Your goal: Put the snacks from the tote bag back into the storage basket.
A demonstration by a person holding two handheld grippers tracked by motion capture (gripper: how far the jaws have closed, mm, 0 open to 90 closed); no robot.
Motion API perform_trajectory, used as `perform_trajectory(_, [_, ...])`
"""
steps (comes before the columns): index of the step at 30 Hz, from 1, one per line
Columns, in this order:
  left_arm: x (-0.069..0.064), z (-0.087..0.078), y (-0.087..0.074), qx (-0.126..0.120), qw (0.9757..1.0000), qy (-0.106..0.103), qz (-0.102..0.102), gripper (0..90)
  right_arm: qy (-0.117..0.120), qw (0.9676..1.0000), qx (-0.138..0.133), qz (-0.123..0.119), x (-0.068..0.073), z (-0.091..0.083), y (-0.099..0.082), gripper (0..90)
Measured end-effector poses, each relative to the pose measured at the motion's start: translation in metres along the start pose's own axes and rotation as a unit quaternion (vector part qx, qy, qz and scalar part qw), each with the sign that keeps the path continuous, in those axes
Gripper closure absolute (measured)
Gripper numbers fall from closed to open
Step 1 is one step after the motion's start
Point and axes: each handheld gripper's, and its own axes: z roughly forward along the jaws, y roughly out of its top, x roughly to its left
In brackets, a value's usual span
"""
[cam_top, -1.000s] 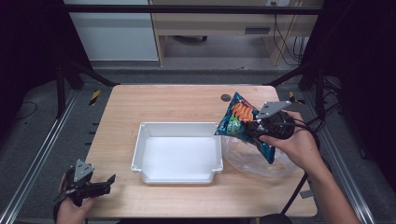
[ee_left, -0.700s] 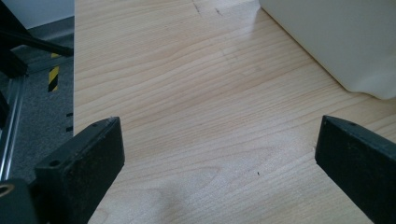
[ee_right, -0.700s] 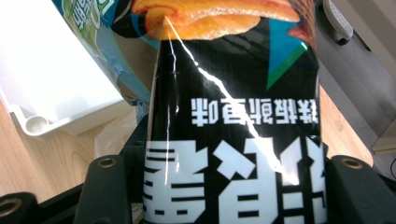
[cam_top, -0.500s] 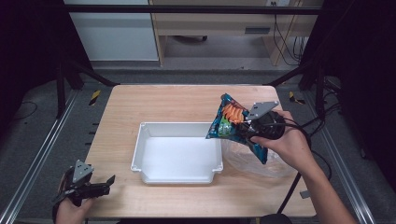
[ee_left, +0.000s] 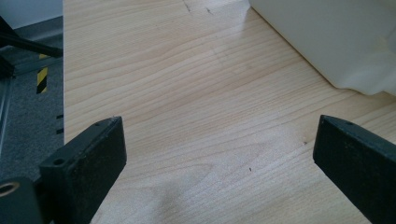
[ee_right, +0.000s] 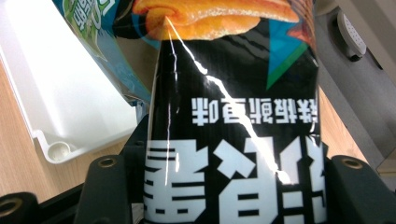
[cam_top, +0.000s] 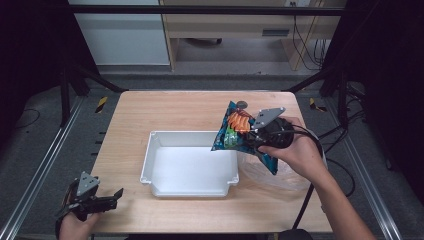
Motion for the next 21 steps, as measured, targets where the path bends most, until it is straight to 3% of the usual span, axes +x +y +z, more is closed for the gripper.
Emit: perform_trajectory(21, [-0.001,0.000,0.001,0.001,1.0000,-0.002,-0.002,5.1,0.021,0.9992,0.009,-0.032,0.012,0.018,0.021,40.9])
